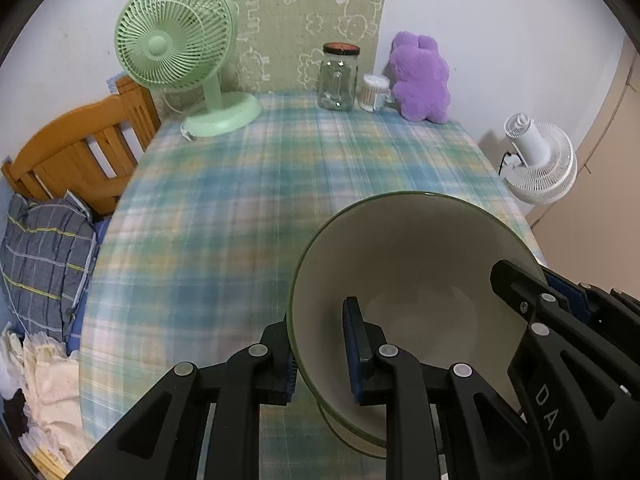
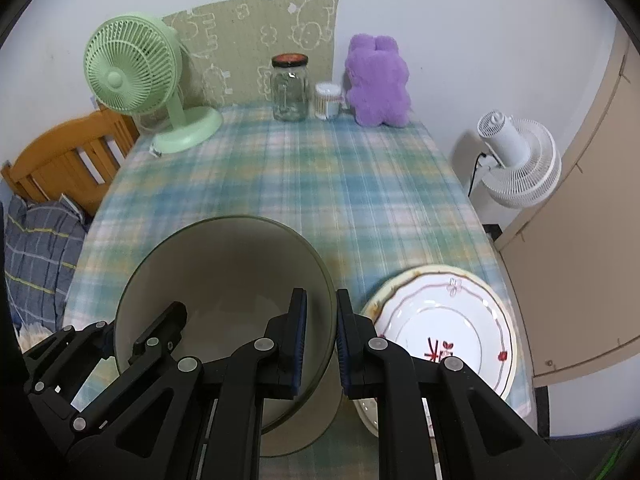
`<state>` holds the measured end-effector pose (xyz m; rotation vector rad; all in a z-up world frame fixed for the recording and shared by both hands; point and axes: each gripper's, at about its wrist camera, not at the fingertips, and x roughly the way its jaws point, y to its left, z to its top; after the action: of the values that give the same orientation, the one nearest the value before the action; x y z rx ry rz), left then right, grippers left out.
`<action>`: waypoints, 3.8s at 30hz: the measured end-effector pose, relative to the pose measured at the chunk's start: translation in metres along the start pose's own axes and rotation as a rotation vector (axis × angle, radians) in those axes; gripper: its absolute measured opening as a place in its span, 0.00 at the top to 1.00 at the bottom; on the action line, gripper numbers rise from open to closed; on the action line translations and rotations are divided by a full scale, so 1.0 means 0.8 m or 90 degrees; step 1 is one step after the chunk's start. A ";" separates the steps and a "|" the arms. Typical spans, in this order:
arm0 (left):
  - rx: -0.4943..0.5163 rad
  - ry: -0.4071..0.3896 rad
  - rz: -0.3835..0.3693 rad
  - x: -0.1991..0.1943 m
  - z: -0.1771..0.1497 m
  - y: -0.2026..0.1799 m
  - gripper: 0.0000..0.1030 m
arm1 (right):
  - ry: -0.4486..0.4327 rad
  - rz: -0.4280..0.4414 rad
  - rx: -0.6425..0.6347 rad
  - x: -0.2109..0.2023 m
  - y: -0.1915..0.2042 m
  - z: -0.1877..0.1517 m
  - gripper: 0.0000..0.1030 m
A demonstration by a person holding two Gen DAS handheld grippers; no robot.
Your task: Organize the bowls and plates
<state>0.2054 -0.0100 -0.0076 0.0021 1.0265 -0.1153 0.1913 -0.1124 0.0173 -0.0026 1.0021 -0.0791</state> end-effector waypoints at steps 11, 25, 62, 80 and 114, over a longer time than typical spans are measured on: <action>0.010 0.029 0.018 0.019 -0.016 -0.004 0.84 | 0.034 0.004 -0.003 0.026 -0.002 -0.020 0.84; 0.028 0.045 0.028 0.030 -0.037 -0.016 0.84 | 0.065 0.004 0.012 0.044 -0.009 -0.045 0.84; 0.004 0.097 -0.018 0.041 -0.037 -0.014 0.20 | 0.121 0.091 0.088 0.063 -0.044 -0.050 0.37; -0.044 0.161 0.054 0.068 -0.032 -0.034 0.19 | 0.205 0.243 0.051 0.122 -0.052 -0.040 0.42; 0.013 0.155 -0.135 0.082 -0.039 -0.013 0.37 | 0.214 0.133 0.096 0.120 -0.025 -0.051 0.61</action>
<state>0.2111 -0.0248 -0.0791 -0.0754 1.2678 -0.3255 0.2072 -0.1373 -0.0845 0.2604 1.3241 0.0388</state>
